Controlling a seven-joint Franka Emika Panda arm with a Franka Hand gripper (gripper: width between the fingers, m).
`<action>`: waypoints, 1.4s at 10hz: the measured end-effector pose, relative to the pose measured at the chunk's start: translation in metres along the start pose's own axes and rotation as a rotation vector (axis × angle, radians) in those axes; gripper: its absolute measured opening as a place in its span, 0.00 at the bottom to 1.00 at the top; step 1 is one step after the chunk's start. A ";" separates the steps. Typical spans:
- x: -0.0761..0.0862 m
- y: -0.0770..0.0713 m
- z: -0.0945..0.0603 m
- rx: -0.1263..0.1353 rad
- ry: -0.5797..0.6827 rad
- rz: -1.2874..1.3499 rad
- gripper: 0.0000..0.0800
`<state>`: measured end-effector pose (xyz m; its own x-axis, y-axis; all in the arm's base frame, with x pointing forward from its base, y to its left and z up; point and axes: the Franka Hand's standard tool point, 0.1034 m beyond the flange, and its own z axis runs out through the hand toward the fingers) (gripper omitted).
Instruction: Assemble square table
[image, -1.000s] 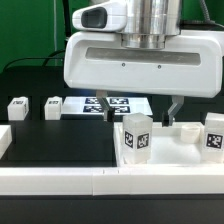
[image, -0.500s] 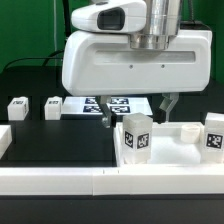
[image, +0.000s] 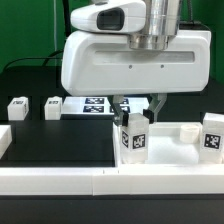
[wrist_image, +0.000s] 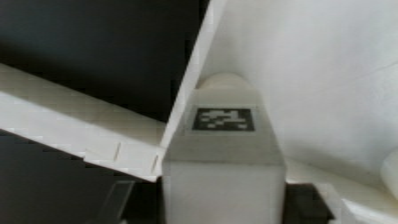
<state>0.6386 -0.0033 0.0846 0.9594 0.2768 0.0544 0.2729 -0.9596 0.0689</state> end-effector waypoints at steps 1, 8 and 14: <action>0.000 0.000 0.000 0.000 0.000 0.095 0.36; -0.001 0.001 0.000 0.031 0.000 0.861 0.36; -0.002 -0.003 0.001 0.052 -0.019 1.379 0.36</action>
Offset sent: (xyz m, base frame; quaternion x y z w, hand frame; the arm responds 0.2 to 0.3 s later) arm -0.0056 -0.0104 0.0009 -0.0034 -0.0132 0.2904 0.9568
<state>0.6361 -0.0014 0.0837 0.4533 -0.8907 0.0335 -0.8883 -0.4545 -0.0661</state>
